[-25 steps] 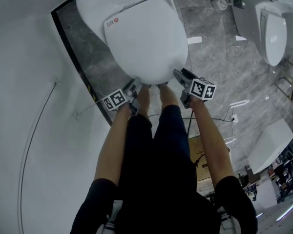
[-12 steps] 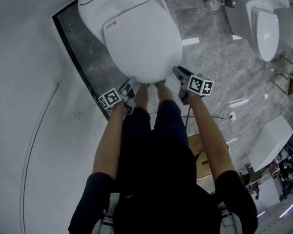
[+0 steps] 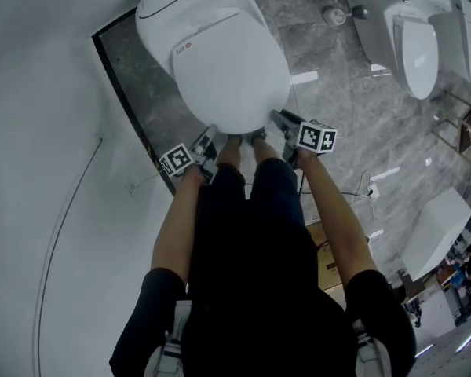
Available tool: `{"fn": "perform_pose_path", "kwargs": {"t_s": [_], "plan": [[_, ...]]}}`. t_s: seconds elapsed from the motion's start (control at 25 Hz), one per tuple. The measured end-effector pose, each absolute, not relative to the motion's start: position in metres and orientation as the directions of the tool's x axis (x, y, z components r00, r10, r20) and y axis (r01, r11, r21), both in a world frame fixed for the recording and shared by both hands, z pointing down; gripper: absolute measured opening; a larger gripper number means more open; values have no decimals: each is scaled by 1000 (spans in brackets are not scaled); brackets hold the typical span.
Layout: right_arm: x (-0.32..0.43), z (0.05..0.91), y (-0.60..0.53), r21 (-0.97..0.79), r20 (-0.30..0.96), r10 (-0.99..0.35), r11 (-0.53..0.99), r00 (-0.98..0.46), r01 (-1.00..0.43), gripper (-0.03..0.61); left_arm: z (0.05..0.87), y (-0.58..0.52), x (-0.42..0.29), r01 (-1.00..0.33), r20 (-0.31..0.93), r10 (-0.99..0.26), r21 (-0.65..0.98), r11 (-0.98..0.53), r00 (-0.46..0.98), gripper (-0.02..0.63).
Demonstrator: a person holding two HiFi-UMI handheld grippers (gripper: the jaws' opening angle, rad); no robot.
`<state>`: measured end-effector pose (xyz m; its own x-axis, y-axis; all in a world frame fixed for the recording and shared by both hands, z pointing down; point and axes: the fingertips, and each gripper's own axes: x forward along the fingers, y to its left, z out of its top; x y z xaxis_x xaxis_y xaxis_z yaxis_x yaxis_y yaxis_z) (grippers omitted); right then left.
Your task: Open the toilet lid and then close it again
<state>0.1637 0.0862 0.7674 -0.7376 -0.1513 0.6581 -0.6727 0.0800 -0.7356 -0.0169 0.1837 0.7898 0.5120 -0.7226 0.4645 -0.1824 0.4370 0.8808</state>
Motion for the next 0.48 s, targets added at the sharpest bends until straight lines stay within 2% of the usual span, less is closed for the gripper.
{"fn": "perform_pose_path", "kwargs": {"t_s": [0.2,0.32,0.48], "plan": [[154,737,89,-667,690,-149,249,-709,-702,159,772,176,-29,-146,440,-757,893,426,483,84],[159,723,86,-484,771,-158,484,-617,-729,176,760,168,-34,-136,423,-772,902,410,474,84],[155,700,83,-187,844,-182,781,-504,-596,193,741,163,-39,-139,404,-780,912,387,479,84]]}}
